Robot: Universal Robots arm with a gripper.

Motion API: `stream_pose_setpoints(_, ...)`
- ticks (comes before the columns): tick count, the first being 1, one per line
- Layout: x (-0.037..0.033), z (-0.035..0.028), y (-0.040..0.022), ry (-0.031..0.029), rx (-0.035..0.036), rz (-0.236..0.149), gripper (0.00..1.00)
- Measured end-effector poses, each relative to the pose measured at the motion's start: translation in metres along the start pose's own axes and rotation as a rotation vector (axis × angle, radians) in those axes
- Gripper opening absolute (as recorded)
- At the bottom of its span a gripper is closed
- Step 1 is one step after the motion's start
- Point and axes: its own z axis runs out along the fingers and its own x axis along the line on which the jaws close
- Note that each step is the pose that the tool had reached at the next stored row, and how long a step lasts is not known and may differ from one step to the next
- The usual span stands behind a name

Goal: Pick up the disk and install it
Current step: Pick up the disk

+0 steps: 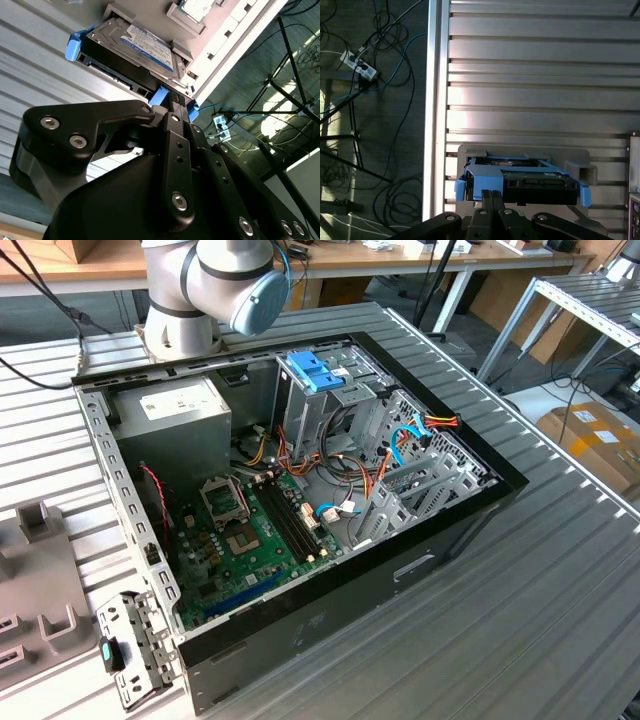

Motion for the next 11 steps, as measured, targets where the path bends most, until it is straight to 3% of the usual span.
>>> stream_pose_setpoints(11,0.0000,0.0000,-0.0010,0.0001,0.0000,0.000,0.11)
